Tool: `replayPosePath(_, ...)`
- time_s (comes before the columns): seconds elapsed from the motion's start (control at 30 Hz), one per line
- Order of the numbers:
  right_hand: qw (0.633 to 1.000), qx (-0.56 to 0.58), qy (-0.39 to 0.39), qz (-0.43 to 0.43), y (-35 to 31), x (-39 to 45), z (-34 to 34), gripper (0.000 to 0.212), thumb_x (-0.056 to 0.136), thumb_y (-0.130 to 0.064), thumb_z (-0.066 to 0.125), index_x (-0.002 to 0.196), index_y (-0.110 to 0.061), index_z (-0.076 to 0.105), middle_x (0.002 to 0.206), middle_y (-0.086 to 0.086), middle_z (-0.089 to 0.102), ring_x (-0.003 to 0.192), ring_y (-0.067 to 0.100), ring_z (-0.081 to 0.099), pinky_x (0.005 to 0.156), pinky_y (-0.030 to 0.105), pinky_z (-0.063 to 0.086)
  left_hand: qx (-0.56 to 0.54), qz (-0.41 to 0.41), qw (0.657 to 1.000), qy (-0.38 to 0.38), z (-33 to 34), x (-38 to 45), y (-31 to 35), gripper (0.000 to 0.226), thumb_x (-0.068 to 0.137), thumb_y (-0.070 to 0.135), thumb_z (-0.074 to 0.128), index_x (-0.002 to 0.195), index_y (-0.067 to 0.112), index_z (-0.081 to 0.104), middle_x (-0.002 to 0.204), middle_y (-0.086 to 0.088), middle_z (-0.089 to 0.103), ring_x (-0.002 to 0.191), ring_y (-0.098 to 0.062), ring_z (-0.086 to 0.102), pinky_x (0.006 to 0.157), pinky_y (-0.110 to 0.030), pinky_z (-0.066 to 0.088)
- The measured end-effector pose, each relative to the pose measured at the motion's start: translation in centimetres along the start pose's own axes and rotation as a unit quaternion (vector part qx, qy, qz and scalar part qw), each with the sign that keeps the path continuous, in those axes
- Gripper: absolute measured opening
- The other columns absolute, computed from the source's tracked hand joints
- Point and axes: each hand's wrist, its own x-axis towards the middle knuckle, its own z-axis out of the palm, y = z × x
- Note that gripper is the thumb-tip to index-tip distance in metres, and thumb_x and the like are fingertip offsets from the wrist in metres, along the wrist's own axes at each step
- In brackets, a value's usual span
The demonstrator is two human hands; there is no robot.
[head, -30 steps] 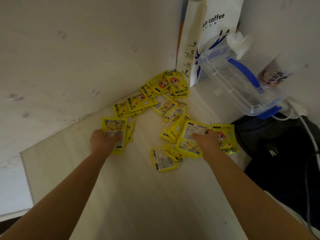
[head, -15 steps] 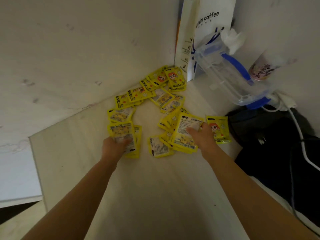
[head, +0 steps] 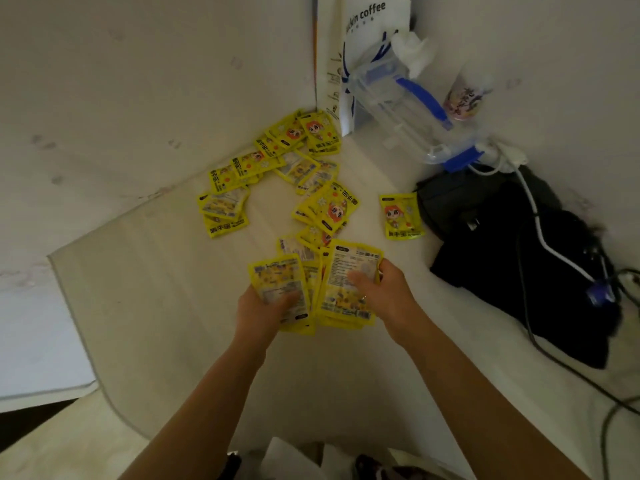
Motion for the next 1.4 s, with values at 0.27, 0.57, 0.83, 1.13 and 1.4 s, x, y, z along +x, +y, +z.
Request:
replayPosePath(0.27,0.996,0.058,0.059,0.038,6.6,-7.3,1.8,0.03,0.09,-0.017,0.063,0.119,-0.015,0.056,0.117,0.004,0.066,0.102,0.022,0.067,0.088,0.047,0.056,-0.011,-0.004,0.997,-0.079,-2.5,-5.1,-4.0,0.021,0.077,0.009,0.076,0.09,0.024,0.07,0.084,0.006,0.074,0.07,-0.008,0.072,0.058,-0.026,0.056)
replayPosePath(0.57,0.977,0.152,0.141,0.051,13.2,-17.6,5.9,0.027,0.09,-0.013,0.062,0.117,-0.011,0.058,0.113,0.007,0.069,0.1,0.023,0.069,0.086,0.048,0.057,0.051,0.04,0.983,-0.172,-8.9,-10.5,-8.3,0.019,0.079,0.009,0.073,0.089,0.025,0.069,0.08,0.007,0.074,0.07,-0.008,0.072,0.055,-0.022,0.055)
replayPosePath(0.83,0.95,0.195,0.237,0.055,17.9,-26.4,6.4,0.028,0.089,-0.012,0.062,0.117,-0.011,0.057,0.111,0.009,0.069,0.099,0.024,0.068,0.086,0.048,0.056,0.105,0.064,0.96,-0.25,-9.5,-15.5,-10.9,0.024,0.075,0.011,0.078,0.096,0.02,0.07,0.087,0.003,0.074,0.071,-0.008,0.072,0.056,-0.02,0.055)
replayPosePath(1.13,0.916,0.221,0.329,0.058,24.1,-36.5,4.7,0.028,0.089,-0.013,0.063,0.116,-0.014,0.056,0.109,0.005,0.07,0.095,0.019,0.07,0.076,0.038,0.06,0.188,0.081,0.919,-0.337,-7.6,-24.3,-14.5,0.02,0.079,0.015,0.076,0.082,0.029,0.062,0.078,0.013,0.066,0.067,0.005,0.06,0.054,-0.016,0.044)
replayPosePath(1.4,0.877,0.265,0.398,0.058,32.8,-48.7,2.8,0.028,0.089,-0.011,0.063,0.115,-0.013,0.056,0.106,0.002,0.07,0.092,0.015,0.07,0.064,0.023,0.058,0.241,0.099,0.881,-0.394,-6.3,-35.3,-21.8,0.018,0.078,0.012,0.076,0.088,0.022,0.064,0.08,0.01,0.067,0.073,-0.007,0.065,0.06,-0.018,0.047)
